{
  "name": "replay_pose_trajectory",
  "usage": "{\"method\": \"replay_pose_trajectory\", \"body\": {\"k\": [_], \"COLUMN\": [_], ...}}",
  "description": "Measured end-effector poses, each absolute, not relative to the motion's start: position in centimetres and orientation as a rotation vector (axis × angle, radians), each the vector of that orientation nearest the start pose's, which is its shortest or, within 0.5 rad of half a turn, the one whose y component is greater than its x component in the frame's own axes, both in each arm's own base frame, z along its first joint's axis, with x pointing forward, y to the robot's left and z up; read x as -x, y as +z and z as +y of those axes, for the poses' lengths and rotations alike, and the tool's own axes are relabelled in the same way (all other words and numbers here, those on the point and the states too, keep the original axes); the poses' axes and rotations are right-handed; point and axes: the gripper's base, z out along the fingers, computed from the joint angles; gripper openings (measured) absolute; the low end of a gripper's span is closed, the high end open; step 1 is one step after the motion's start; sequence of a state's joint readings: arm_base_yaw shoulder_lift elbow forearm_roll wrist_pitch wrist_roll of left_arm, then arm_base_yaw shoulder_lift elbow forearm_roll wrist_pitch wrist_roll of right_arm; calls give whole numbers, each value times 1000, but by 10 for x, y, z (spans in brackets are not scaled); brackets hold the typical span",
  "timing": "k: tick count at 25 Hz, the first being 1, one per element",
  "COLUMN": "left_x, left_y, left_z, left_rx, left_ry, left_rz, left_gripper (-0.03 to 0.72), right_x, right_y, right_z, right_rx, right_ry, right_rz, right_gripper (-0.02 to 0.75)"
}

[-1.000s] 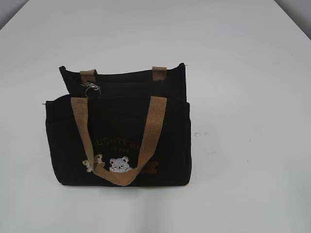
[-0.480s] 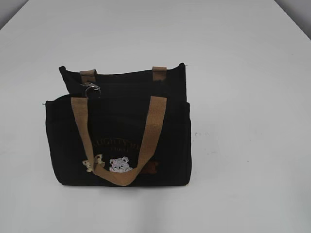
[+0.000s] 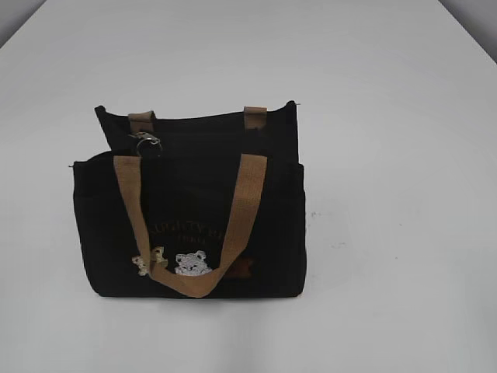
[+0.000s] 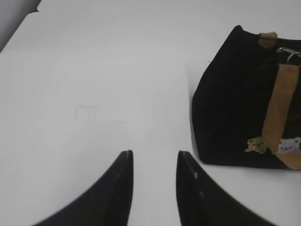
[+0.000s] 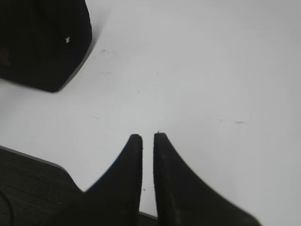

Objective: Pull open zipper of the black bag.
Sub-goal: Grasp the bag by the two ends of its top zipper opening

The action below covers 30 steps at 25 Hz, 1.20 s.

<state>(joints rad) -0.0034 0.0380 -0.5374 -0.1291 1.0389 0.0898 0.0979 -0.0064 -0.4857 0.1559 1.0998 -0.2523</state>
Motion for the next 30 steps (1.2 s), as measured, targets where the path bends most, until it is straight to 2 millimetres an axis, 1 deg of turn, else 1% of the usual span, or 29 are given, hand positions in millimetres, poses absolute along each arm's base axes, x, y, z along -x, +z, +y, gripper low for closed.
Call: {"method": "replay_pose_trajectory", "body": {"k": [3,6,8,10,12,13,14,16,17,19,21,23,27,29,30], "left_x": [-16,-48,-76,-104,-135,-152,-169,-195,-205,-226,-242,-255,-272,-278,-280], "left_y": [309,324,329,334,334,333,331,324,325,319,316,309,297,294,293], "left_z": [-17,-23,-28,-33,-37,-39,-41,-43,-45,-48,-55,-66,-84,-86,-86], "left_rx": [-78,-22,-1,-24,-36,-40,-37,-55,-68,-92,-139,-194,-260,-260,-257], "left_ry": [-215,-351,-444,-507,-566,-596,-625,-652,-669,-702,-742,-786,-824,-819,-809], "left_rz": [1992,1999,2028,2046,2093,2123,2155,2216,2231,2290,2340,2397,2455,2461,2460], "left_gripper": [240,264,318,403,462,477,486,494,496,496,493,489,487,487,487], "right_x": [8,8,8,8,8,8,8,8,8,6,-2,-15,-46,-63,-70], "right_y": [271,271,271,271,271,271,271,271,271,271,273,279,293,295,295], "right_z": [12,12,12,12,12,12,12,13,13,14,16,18,23,24,25], "right_rx": [373,373,373,373,373,373,373,373,374,377,397,424,446,441,437], "right_ry": [94,95,95,95,95,98,102,109,114,126,136,137,154,160,165], "right_rz": [2049,2049,2049,2049,2049,2048,2048,2047,2047,2056,2103,2125,2140,2174,2188], "right_gripper": [77,77,77,77,77,77,77,77,77,79,99,140,283,348,365]}}
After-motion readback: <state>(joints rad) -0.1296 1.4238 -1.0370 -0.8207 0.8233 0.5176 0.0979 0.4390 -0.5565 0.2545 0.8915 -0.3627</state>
